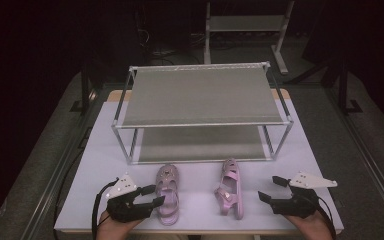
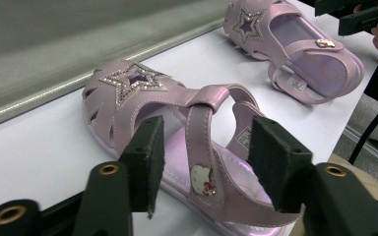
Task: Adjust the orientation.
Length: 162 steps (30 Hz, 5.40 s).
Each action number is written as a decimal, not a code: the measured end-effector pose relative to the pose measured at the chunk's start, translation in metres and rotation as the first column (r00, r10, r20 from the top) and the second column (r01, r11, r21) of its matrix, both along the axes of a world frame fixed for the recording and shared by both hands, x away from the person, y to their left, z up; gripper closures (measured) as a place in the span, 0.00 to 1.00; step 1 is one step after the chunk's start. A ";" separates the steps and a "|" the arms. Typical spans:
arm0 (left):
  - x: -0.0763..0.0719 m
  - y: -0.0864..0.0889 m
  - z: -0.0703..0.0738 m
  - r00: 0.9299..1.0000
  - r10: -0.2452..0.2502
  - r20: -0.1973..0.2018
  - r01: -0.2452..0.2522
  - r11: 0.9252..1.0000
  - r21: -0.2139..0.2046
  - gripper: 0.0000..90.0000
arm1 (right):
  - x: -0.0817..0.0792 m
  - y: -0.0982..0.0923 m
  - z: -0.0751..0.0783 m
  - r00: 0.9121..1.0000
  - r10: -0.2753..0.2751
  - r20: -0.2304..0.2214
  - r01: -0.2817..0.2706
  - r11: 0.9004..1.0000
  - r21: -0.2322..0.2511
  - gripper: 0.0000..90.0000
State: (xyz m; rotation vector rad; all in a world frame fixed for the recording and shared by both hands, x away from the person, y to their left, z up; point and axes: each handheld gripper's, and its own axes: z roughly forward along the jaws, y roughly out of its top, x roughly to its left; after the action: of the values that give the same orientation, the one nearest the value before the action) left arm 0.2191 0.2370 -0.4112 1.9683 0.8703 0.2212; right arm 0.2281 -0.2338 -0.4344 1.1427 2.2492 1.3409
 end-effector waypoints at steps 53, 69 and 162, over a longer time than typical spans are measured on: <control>-0.003 0.017 0.012 0.974 0.215 0.064 -0.183 0.927 -0.326 0.94 | 0.000 0.001 -0.001 1.000 0.002 0.000 -0.002 1.000 0.006 0.25; 0.036 -0.023 -0.014 0.950 0.309 0.043 -0.270 0.883 -0.385 0.94 | -0.001 -0.003 -0.001 1.000 -0.003 0.003 0.003 1.000 0.017 0.25; 0.153 -0.068 -0.037 0.890 0.451 0.059 -0.385 0.815 -0.432 0.94 | -0.002 -0.001 -0.003 0.999 0.035 -0.006 -0.035 0.998 0.048 0.25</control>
State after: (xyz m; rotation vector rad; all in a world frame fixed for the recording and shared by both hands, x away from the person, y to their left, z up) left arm 0.3723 0.1690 -0.4478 1.3297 1.1382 0.4106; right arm 0.2264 -0.2350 -0.4370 1.1299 2.2638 1.4133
